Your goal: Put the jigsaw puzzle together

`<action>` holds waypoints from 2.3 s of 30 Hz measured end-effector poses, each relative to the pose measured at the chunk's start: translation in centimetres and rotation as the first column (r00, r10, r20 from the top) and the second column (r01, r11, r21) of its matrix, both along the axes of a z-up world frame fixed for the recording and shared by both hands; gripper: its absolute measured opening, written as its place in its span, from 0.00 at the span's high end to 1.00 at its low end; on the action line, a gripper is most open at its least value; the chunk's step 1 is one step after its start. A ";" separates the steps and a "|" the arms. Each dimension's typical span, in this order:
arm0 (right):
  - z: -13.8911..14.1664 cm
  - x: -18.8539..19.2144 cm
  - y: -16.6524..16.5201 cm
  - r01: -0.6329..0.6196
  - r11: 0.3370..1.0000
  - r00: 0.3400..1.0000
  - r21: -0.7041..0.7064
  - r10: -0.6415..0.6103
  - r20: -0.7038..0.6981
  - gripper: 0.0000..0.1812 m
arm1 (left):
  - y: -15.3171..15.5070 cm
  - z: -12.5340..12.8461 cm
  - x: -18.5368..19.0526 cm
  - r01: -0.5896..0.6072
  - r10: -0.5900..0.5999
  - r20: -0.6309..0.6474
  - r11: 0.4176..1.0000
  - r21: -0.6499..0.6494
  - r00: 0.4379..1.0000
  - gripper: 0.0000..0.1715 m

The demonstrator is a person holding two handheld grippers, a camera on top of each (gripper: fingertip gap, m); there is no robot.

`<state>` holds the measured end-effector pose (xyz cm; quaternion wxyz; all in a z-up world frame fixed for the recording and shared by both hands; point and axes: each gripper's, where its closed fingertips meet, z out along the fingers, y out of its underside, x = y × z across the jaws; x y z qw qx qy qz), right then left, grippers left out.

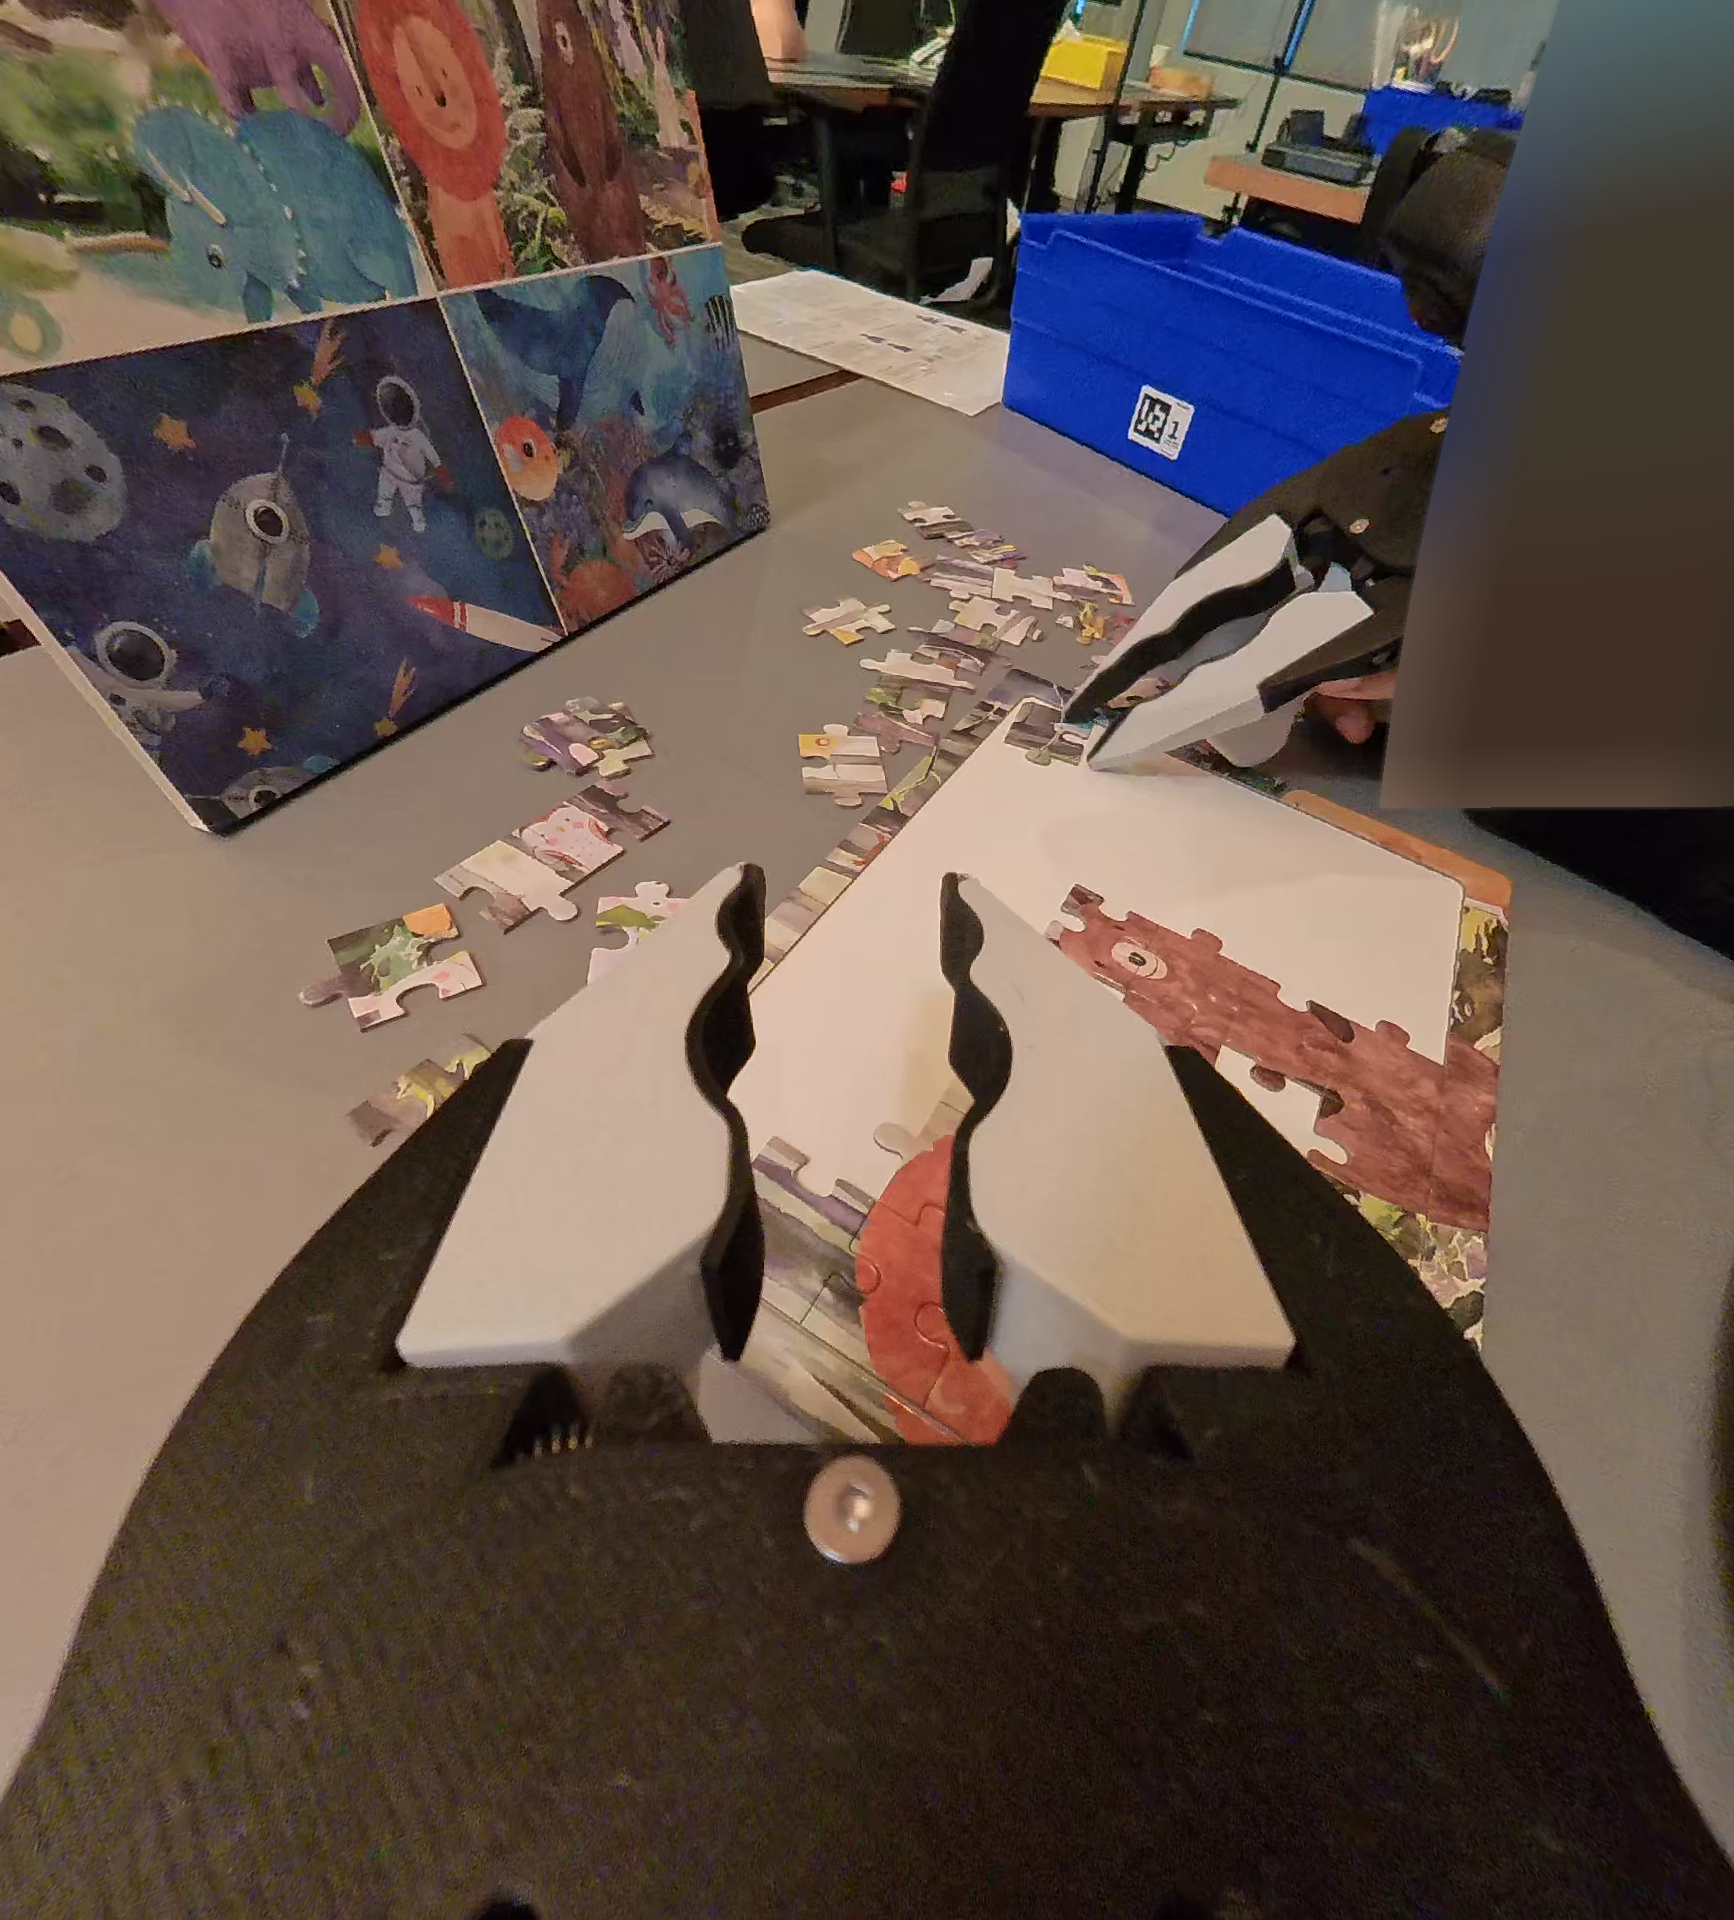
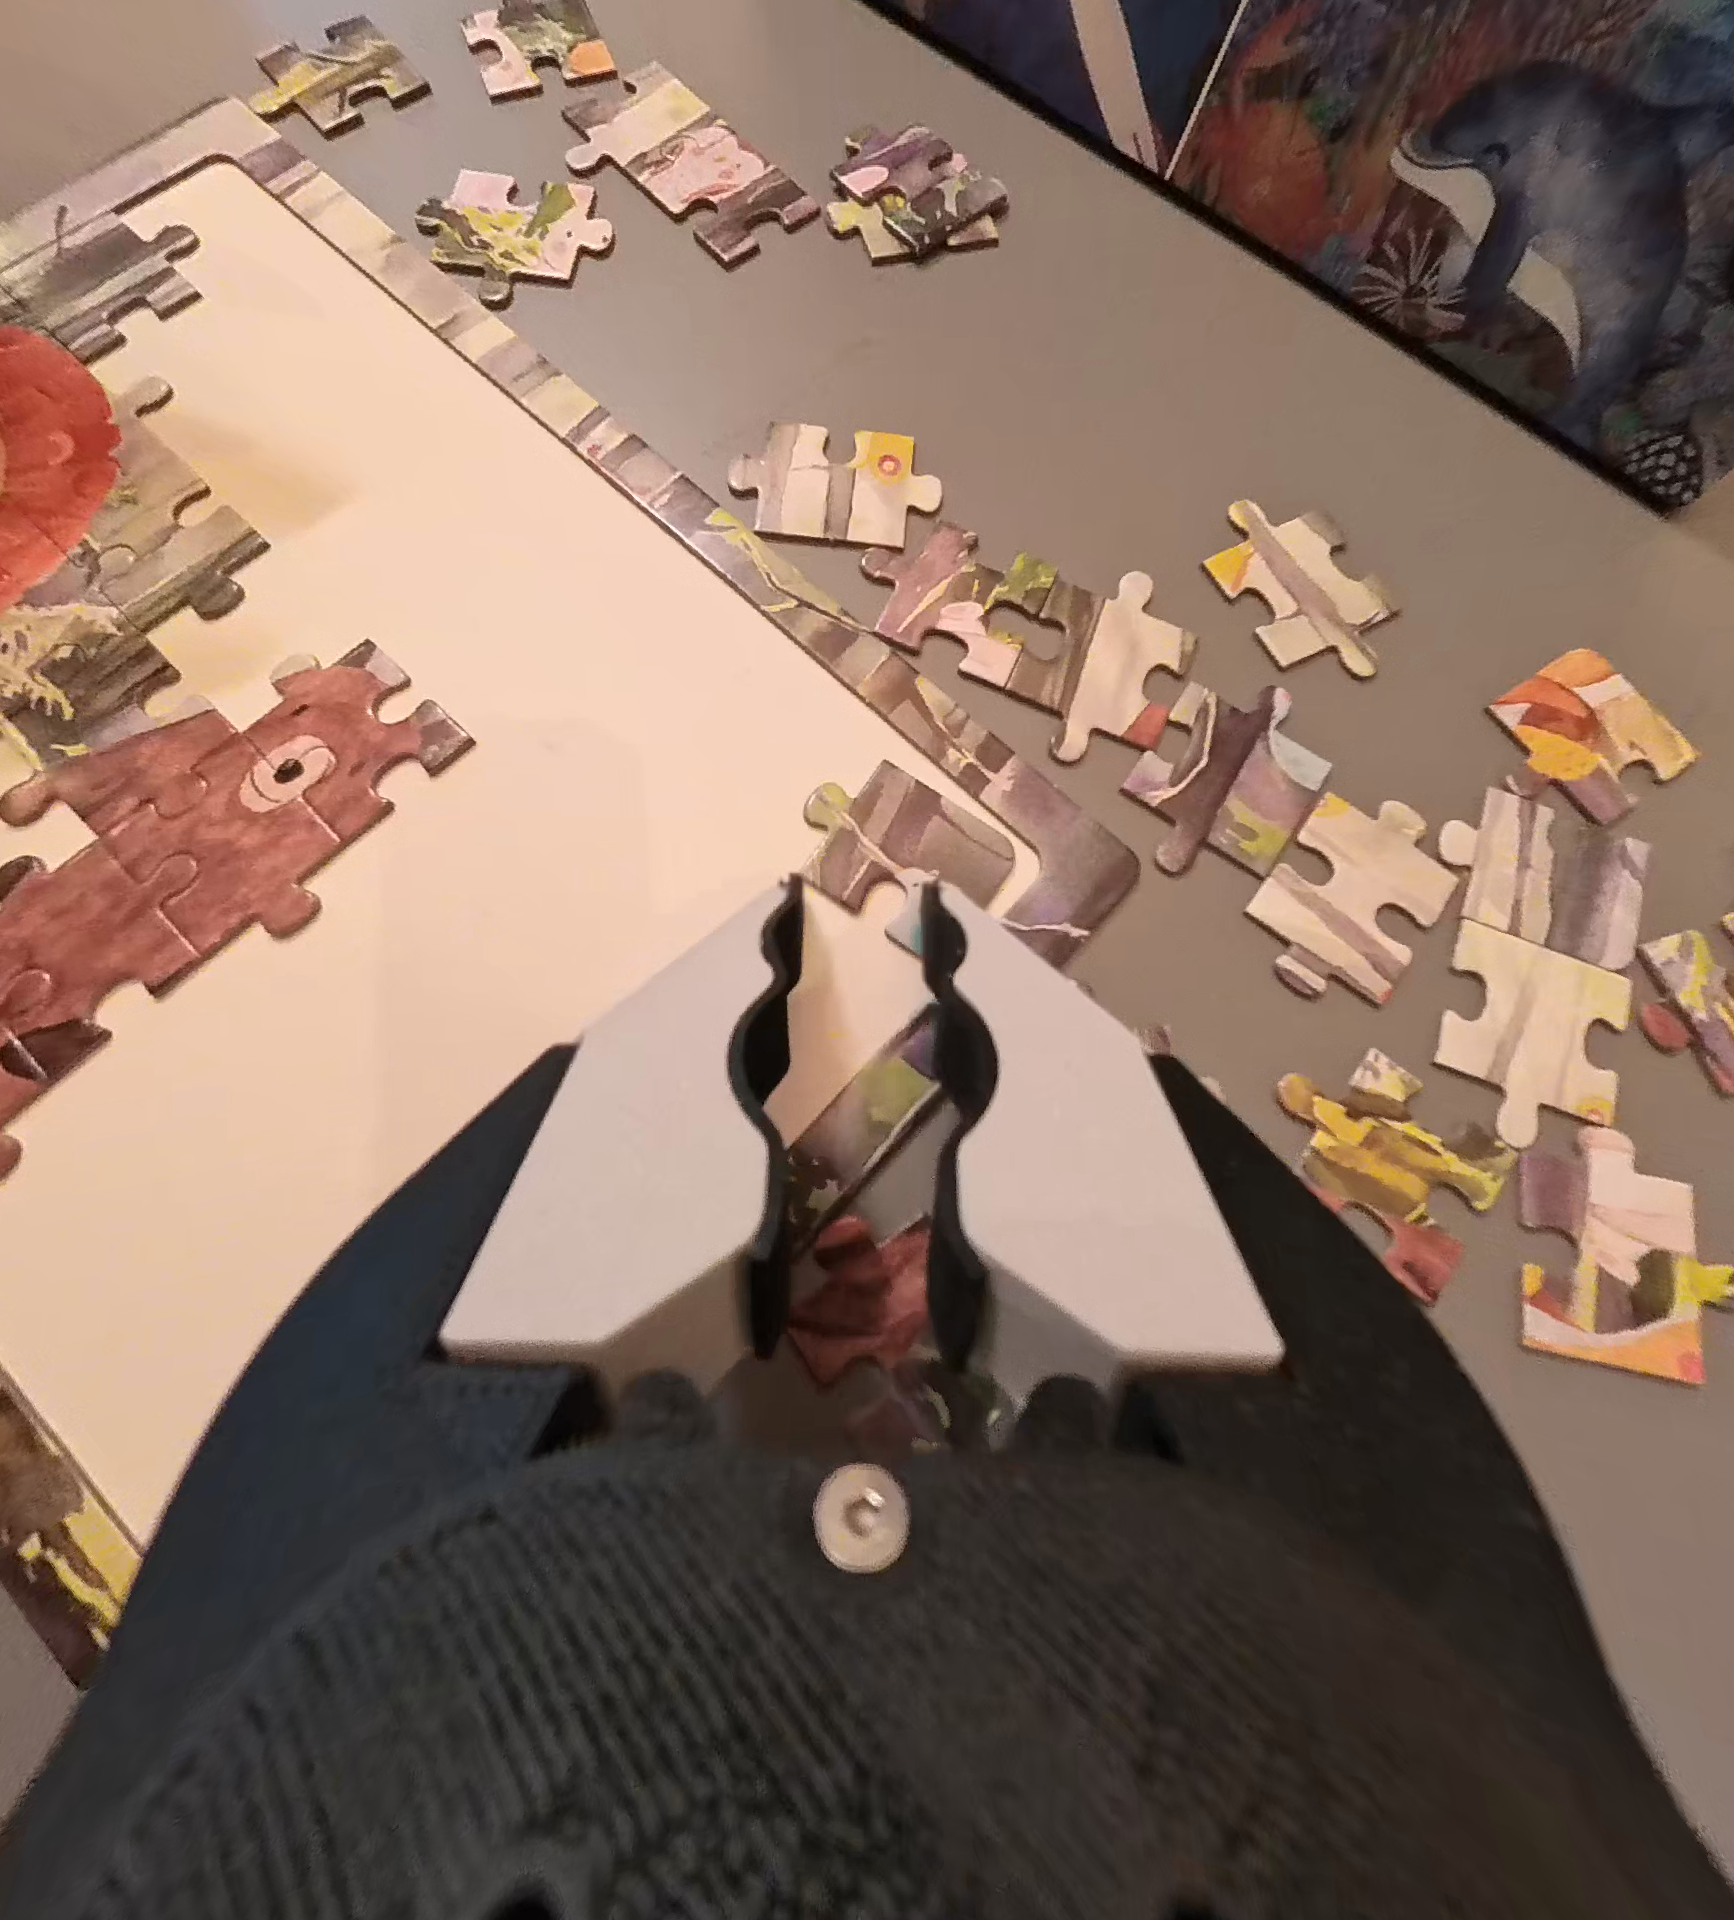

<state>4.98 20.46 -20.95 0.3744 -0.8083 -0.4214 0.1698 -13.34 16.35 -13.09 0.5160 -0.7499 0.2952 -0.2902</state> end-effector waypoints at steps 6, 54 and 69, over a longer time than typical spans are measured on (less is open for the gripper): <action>0.2 -0.8 -0.5 -0.030 1.000 0.999 -0.004 0.030 -0.018 0.87 | 0.0 -0.1 0.0 -0.001 0.001 -0.001 1.000 -0.003 1.000 0.81; 0.9 -0.3 1.6 -0.111 0.984 0.993 0.142 0.103 0.059 0.69 | 0.0 -0.4 0.3 0.010 -0.010 -0.013 1.000 -0.017 1.000 0.81; 0.1 -1.7 0.4 -0.538 0.843 0.842 0.026 0.535 0.076 0.80 | 0.4 -0.3 -0.2 0.003 -0.003 0.005 1.000 0.013 1.000 0.84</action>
